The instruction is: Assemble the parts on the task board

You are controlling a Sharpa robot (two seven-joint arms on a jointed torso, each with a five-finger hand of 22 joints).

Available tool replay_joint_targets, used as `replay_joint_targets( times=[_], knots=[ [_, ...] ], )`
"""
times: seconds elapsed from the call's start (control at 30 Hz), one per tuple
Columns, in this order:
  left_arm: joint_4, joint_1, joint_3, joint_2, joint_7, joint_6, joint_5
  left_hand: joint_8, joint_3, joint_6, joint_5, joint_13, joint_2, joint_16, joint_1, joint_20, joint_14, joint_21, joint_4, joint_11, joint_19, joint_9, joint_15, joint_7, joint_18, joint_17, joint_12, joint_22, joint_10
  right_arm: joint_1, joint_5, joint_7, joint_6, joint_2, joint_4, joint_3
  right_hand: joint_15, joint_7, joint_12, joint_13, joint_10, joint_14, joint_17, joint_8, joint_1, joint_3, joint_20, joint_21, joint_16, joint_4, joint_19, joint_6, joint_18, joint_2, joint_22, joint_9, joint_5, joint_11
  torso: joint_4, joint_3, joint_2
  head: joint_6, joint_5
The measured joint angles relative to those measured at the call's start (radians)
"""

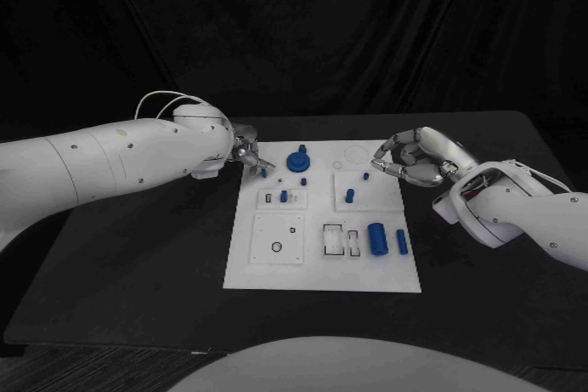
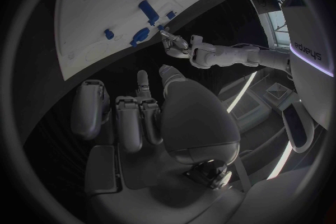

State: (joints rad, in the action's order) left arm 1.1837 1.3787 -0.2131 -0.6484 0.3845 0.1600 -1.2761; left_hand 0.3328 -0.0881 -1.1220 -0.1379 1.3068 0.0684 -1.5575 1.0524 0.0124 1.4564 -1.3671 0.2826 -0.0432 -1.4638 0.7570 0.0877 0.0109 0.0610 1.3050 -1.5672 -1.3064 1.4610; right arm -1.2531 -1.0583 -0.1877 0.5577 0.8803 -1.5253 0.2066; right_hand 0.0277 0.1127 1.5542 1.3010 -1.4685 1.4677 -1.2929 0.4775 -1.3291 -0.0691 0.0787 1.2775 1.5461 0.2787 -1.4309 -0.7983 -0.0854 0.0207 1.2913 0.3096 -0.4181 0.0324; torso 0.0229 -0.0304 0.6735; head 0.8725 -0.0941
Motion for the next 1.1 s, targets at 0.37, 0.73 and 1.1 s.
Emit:
replay_joint_targets(
  times=[0.37,0.73,1.1],
  knots=[
    [-0.005,-0.006,0.000,0.005,0.008,0.003,0.001,-0.027,-0.014,0.000,-0.102,0.000,0.006,0.000,0.058,0.000,0.000,0.000,-0.014,0.000,0.000,0.000,0.000,0.000,0.000,0.000,0.000,0.000,0.000,0.000,0.000,0.000,-0.001,0.000,0.001,0.000,0.000,0.000,0.000,0.000,0.000,0.000,0.000,0.000,0.000,0.000,0.000,0.000,0.000,0.000,0.000,0.000,0.000,0.000,0.000,0.000,0.000,0.000,-0.0001,0.0000,-0.001,0.000,0.005],
    [-0.007,-0.006,0.000,0.007,0.007,-0.002,0.002,-0.051,-0.014,0.000,-0.171,0.000,0.007,0.000,0.081,0.000,0.000,0.000,-0.014,0.000,0.000,0.001,0.000,0.000,0.000,0.000,0.000,0.000,0.000,0.000,0.000,0.001,-0.002,0.000,0.003,0.000,0.000,0.000,0.000,0.000,0.000,0.000,0.000,0.000,0.000,0.000,0.000,0.000,0.000,0.000,0.000,0.000,0.000,0.000,0.000,0.000,0.000,0.000,0.0003,-0.0001,-0.001,0.000,0.005],
    [-0.011,-0.007,0.000,0.012,0.004,-0.008,0.002,-0.071,-0.013,0.000,-0.243,0.000,-0.005,0.000,0.116,0.000,0.000,0.001,-0.014,0.000,0.000,0.002,0.000,0.000,0.000,0.000,0.000,0.000,0.000,0.000,0.000,0.001,-0.005,-0.002,0.004,0.000,0.000,0.000,0.000,0.000,0.000,0.000,0.000,0.000,0.000,0.000,0.000,0.000,0.000,0.000,0.000,0.000,0.000,0.000,0.000,0.000,0.000,0.000,0.0003,-0.0001,-0.001,0.000,0.004]
  ],
)
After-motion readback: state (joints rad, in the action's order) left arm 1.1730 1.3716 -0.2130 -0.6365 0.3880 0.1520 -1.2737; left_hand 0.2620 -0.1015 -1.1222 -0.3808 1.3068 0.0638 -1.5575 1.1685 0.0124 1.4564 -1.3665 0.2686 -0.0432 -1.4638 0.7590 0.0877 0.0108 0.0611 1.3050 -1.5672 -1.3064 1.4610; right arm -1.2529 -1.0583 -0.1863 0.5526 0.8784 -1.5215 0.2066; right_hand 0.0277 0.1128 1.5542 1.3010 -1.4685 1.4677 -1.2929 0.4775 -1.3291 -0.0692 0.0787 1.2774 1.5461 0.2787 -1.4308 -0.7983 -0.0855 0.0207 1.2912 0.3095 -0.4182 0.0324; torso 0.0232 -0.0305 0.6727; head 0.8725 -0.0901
